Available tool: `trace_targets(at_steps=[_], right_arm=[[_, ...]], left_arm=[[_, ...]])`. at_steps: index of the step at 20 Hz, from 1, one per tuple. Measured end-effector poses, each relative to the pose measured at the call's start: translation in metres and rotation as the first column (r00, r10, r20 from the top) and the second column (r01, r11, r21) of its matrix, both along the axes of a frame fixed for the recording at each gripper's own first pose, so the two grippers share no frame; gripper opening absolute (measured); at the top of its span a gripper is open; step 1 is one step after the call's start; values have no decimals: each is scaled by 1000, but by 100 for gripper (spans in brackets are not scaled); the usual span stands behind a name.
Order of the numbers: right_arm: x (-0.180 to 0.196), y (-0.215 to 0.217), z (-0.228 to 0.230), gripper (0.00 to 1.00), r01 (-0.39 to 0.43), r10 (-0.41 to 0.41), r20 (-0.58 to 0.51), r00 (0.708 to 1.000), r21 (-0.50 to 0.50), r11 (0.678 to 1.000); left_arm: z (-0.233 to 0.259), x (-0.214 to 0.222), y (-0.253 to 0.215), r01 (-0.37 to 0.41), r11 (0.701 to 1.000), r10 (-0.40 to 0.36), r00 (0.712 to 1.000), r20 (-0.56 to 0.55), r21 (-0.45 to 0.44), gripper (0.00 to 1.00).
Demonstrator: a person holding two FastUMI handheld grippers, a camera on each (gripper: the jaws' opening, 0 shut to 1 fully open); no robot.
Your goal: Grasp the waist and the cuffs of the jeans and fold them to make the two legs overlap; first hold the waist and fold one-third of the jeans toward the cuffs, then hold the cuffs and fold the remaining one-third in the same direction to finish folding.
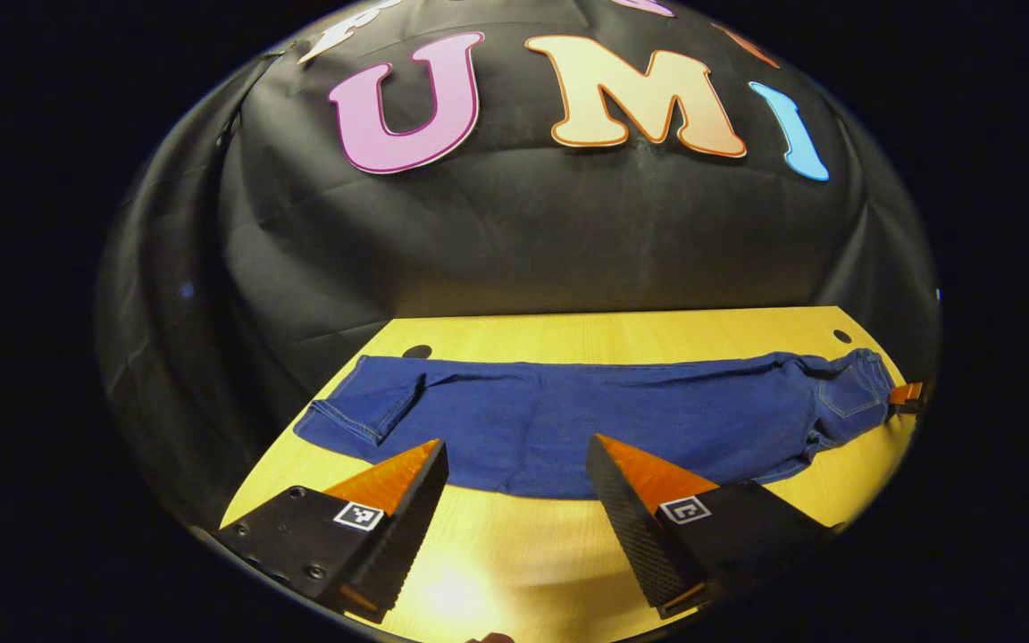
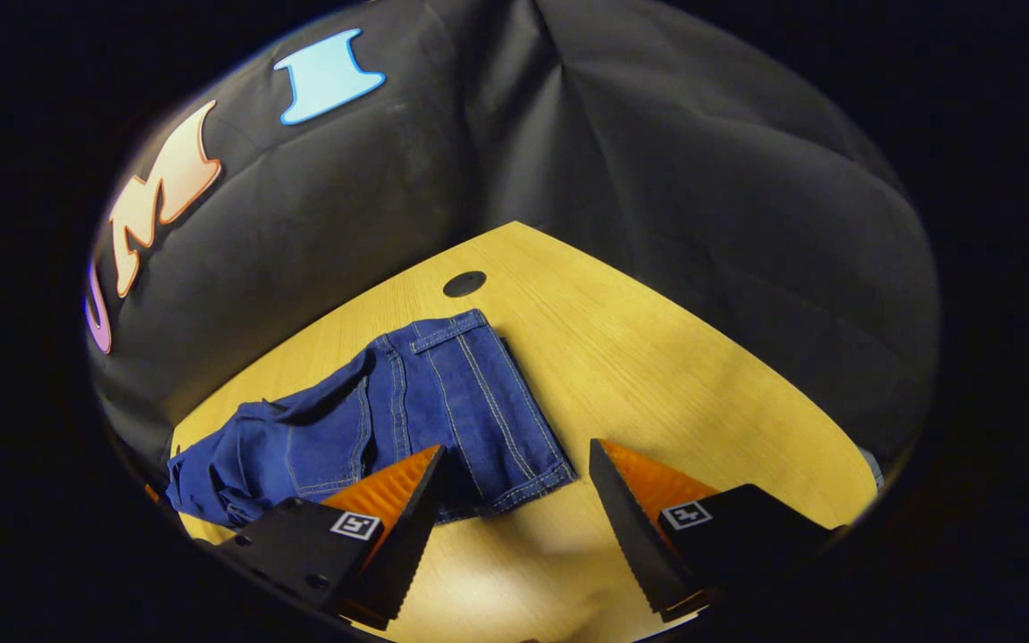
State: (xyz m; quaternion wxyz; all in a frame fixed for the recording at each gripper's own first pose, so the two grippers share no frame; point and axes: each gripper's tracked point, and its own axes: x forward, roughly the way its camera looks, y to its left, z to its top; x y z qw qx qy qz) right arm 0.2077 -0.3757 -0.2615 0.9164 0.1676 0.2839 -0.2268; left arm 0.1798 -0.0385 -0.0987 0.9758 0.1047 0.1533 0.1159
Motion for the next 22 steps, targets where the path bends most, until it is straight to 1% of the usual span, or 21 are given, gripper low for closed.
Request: trace_targets(at_steps=[2, 4, 5, 6, 7, 9, 11, 12, 13, 14, 15, 17, 18, 20, 21, 22], right_arm=[[0, 3, -2, 98, -17, 17, -6, 1000, -5, 1000], [2, 6, -3, 98, -32, 32, -5, 999, -38, 999], [2, 5, -5, 87, -39, 39, -4, 999, -68, 997], [2, 8, -6, 95, -60, 59, -5, 998, -84, 995], [6, 13, -8, 88, -75, 76, 2, 997, -83, 994], [10, 19, -9, 69, -91, 92, 18, 996, -65, 994], [10, 21, -9, 48, -89, 89, 39, 995, -3, 996], [10, 20, -8, 41, -80, 78, 47, 996, 31, 996], [11, 20, -11, 31, -79, 76, 51, 996, 66, 995], [14, 19, -12, 29, -76, 71, 66, 995, 82, 994], [14, 21, -12, 23, -72, 65, 79, 995, 82, 994], [13, 18, -10, 23, -84, 80, 83, 993, 48, 995], [13, 19, -8, 23, -79, 74, 87, 993, 54, 995], [14, 20, -6, 15, -44, 35, 90, 995, 98, 994], [14, 20, -6, 10, -40, 32, 88, 996, 97, 994], [14, 19, -5, 10, -45, 38, 83, 996, 83, 996]], left_arm=[[1, -2, -3, 4, 1000, -4, 1000, -4, 4, 96], [2, -4, -6, 4, 1000, -4, 1000, -5, 0, 96], [2, -5, -8, 2, 1000, -2, 1000, -5, -5, 96], [2, -7, -10, 0, 1000, 0, 1000, -5, -10, 95], [2, -8, -11, -2, 1000, 2, 1000, -7, -11, 95], [4, -12, -12, -3, 1000, 3, 1000, -6, -4, 95], [8, -16, -12, -6, 1000, 6, 1000, -1, 1, 96], [8, -18, -12, -9, 1000, 9, 1000, -1, -1, 96], [7, -20, -12, -13, 1000, 13, 1000, -2, -6, 95], [6, -23, -11, -18, 1000, 18, 1000, -5, -13, 96], [6, -26, -11, -23, 1000, 22, 1000, -6, -19, 95], [7, -31, -10, -34, 999, 34, 999, -4, -26, 95], [8, -33, -9, -36, 999, 36, 999, 0, -29, 95], [8, -36, -7, -44, 999, 44, 999, 0, -32, 95], [8, -37, -7, -44, 998, 44, 999, 0, -37, 95], [6, -38, -7, -42, 998, 42, 999, -1, -46, 95]])
